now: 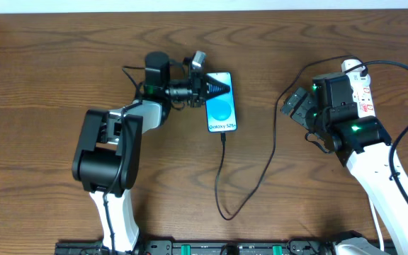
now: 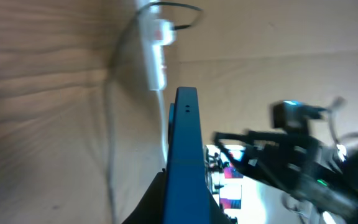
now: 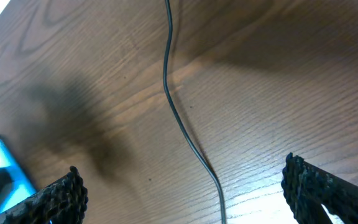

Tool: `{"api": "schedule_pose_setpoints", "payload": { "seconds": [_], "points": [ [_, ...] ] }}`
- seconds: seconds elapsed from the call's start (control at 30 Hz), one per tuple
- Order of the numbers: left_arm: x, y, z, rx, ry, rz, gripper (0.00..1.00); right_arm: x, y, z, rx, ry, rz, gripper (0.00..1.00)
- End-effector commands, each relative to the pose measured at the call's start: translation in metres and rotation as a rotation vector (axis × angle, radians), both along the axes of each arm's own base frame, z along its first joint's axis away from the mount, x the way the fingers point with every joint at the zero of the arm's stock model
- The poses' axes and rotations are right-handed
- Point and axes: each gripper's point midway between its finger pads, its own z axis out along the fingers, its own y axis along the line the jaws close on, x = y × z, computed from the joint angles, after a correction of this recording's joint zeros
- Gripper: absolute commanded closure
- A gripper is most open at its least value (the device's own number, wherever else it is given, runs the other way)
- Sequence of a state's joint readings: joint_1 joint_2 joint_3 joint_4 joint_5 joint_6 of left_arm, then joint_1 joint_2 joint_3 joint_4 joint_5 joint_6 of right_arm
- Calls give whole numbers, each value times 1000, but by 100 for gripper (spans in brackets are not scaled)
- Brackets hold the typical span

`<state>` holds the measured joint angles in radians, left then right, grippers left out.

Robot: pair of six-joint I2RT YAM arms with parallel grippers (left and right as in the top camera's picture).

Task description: Plug charger to phone and switch on socket

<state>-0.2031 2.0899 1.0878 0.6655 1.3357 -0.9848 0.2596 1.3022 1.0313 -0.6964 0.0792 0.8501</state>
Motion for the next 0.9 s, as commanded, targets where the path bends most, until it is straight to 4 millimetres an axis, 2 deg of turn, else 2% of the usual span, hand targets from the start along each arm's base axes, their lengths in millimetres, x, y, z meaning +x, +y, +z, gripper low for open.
{"api": "schedule_pose_setpoints", "payload": {
  "seconds": [0.0, 0.13, 0.27, 0.6, 0.87],
  "points": [
    [1, -9, -45, 87, 2, 34, 93, 0, -4, 1, -28, -4, -1, 1],
    [-10, -21, -75, 120, 65, 13, 93, 0, -4, 0, -33, 1, -2, 1],
    [-17, -28, -95, 145, 100, 3, 93, -1, -4, -1, -33, 4, -2, 1],
    [-24, -41, -108, 182, 112, 0, 93, -1, -5, -5, -37, 18, -2, 1],
    [-18, -27, -143, 336, 217, 121, 93, -2, -5, -6, -38, 23, -2, 1]
  ]
}}
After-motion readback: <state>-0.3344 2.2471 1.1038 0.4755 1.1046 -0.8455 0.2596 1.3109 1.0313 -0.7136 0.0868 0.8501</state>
